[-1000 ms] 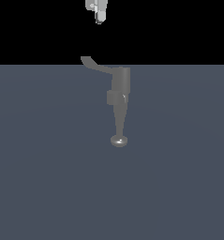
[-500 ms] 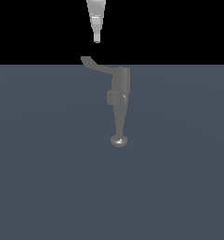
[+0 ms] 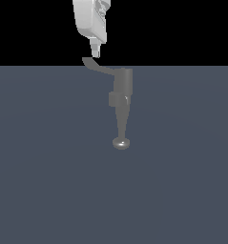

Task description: Turn on the faucet by rotating a designated handle.

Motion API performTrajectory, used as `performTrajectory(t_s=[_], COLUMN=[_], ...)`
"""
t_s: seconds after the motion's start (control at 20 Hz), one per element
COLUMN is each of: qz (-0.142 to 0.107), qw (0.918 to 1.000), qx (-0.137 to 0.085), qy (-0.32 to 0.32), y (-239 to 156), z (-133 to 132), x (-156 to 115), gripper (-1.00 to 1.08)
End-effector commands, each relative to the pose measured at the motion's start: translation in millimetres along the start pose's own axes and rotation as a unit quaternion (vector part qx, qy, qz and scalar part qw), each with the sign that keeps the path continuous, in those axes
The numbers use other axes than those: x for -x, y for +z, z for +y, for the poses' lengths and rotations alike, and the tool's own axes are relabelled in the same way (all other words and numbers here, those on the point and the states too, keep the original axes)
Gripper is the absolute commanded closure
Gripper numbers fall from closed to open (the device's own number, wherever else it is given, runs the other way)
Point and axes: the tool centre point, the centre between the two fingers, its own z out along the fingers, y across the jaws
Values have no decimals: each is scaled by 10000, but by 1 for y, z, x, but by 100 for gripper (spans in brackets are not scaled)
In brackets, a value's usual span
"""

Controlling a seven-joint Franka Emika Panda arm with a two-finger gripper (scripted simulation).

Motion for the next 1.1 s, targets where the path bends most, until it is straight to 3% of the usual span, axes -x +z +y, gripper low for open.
performTrajectory(t_s=[0.0, 0.75, 1.05], qz=[20, 60, 60], qw=[9998, 9983, 9983], qx=[-13, -32, -32], qy=[207, 573, 573], y=[7, 20, 20], z=[-5, -14, 3], x=[3, 9, 10], gripper=[108, 108, 108])
